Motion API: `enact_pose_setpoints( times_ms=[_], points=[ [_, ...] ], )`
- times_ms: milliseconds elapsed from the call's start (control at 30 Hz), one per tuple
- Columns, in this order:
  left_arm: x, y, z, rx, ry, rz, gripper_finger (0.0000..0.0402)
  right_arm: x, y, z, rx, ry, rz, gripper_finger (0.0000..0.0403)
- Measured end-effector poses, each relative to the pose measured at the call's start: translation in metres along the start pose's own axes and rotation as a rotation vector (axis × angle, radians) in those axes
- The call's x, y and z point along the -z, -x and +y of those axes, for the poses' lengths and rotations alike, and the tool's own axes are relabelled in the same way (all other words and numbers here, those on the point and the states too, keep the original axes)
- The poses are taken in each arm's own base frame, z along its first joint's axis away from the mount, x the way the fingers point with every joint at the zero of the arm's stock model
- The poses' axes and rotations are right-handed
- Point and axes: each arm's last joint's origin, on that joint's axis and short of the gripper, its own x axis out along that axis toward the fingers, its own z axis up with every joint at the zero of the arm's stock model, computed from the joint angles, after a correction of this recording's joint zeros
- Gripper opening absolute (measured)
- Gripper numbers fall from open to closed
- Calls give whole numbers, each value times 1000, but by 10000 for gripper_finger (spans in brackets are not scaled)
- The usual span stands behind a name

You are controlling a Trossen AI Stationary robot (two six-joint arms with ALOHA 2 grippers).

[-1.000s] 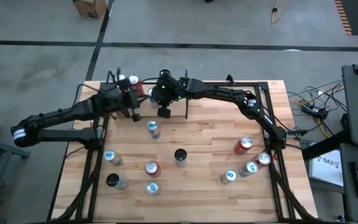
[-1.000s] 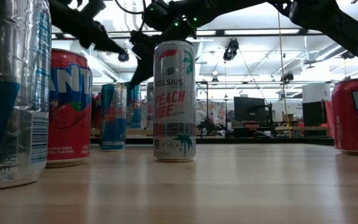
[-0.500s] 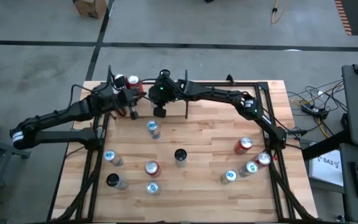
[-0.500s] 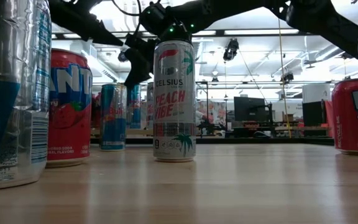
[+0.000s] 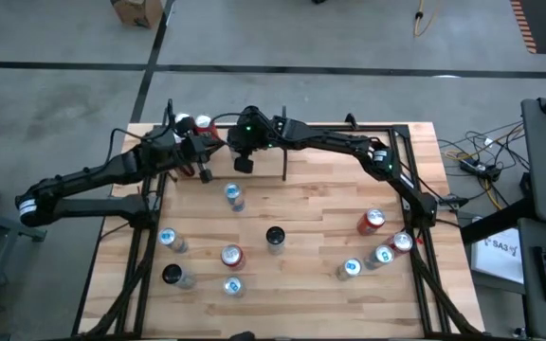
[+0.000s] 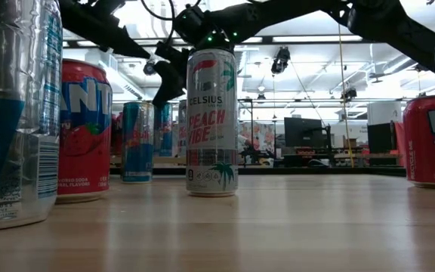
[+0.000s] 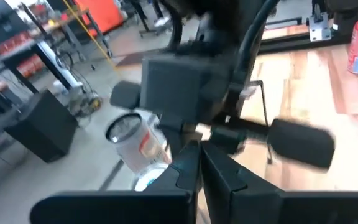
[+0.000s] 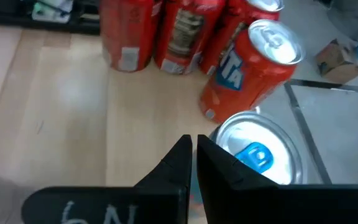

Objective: Place canned beverage on shelf
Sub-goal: Put the blue soda can on the shelf

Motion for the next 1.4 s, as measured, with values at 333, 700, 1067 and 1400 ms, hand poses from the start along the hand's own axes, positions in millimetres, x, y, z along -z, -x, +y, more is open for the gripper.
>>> enact_pose_setpoints(
  times_ms=[333, 700, 1067, 1400],
  points=[
    [18, -9, -8, 57, 124, 188, 0, -27, 92, -12, -95, 116, 45, 13],
    [29, -48, -18, 173, 64, 443, 0, -4, 166, -60, -386, 38, 4, 13],
    [24, -86, -19, 151, 35, 546, 0, 14, 181, -77, -372, 54, 21, 13],
    [39, -102, -5, 78, 47, 623, 0, 29, 184, -95, -337, 49, 38, 13]
  ],
)
